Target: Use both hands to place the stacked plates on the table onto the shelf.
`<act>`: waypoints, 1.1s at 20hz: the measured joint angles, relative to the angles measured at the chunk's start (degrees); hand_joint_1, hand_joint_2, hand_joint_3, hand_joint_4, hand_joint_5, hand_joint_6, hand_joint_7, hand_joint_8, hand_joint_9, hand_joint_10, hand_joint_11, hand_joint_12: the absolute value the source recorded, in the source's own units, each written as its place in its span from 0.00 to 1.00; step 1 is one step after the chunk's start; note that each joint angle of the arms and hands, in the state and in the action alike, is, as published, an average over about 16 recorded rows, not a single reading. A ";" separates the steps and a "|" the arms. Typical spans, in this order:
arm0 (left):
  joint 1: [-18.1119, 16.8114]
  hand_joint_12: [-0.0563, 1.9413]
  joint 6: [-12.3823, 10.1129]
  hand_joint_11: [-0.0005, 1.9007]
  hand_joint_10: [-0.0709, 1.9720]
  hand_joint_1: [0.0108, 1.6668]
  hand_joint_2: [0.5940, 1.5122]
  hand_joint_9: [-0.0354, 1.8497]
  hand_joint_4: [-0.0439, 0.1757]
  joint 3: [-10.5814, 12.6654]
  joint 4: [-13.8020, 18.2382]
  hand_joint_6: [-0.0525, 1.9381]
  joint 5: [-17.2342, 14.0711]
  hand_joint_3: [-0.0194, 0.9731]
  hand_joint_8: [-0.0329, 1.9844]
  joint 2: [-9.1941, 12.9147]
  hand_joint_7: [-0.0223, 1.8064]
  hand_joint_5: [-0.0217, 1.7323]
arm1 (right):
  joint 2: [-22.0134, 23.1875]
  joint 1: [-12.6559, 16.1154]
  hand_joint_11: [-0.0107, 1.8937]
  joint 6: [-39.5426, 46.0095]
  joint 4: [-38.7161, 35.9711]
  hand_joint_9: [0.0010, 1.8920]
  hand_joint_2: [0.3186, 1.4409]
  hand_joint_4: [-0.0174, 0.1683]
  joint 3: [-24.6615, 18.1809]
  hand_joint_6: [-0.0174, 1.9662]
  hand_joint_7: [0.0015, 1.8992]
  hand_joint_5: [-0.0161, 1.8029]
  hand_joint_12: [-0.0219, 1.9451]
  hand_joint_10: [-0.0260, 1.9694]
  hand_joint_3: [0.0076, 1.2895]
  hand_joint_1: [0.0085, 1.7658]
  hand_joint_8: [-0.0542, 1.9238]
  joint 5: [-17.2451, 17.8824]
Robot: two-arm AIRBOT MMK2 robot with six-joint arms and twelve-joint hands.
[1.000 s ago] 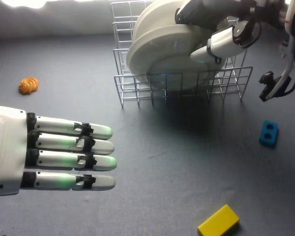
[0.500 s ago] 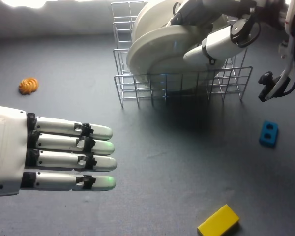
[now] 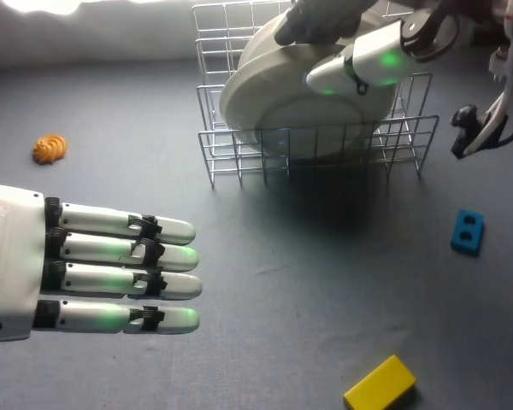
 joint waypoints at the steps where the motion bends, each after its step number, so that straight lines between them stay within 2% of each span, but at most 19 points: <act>1: 0.00 0.03 0.02 0.01 0.04 0.01 0.47 0.03 0.23 0.02 0.04 0.04 -0.04 0.04 0.02 0.00 0.02 0.03 | 0.57 0.40 0.25 -0.44 -0.62 0.45 0.64 0.07 -0.69 0.03 0.49 0.46 0.69 0.13 0.01 0.65 0.04 0.05; 7: -0.01 0.03 0.12 0.01 0.04 0.01 0.47 0.03 0.23 0.10 0.16 0.04 -0.14 0.04 0.02 0.00 0.02 0.03 | 5.51 2.22 0.23 -3.98 -4.01 0.45 0.65 0.08 -6.26 0.02 0.49 0.46 0.70 0.13 0.01 0.63 0.04 1.69; 11: -0.07 0.03 0.16 0.01 0.04 0.01 0.47 0.03 0.23 0.15 0.16 0.04 -0.15 0.04 0.02 0.00 0.02 0.03 | 10.08 2.33 0.22 -6.73 -5.66 0.44 0.65 0.08 -10.84 0.02 0.48 0.46 0.71 0.13 0.01 0.63 0.04 3.34; 17: -0.31 0.03 0.26 0.01 0.04 0.01 0.47 0.03 0.23 0.22 0.16 0.04 -0.17 0.04 0.02 -0.02 0.02 0.03 | 16.76 0.73 0.20 -9.52 -6.36 0.42 0.66 0.08 -16.92 0.02 0.47 0.45 0.71 0.13 0.01 0.62 0.04 6.20; 22: -0.51 0.03 0.33 0.01 0.04 0.01 0.47 0.03 0.23 0.24 0.17 0.04 -0.17 0.04 0.02 -0.03 0.02 0.02 | 20.41 -1.11 0.19 -10.06 -6.50 0.41 0.67 0.08 -19.49 0.02 0.46 0.45 0.72 0.15 0.01 0.61 0.04 7.75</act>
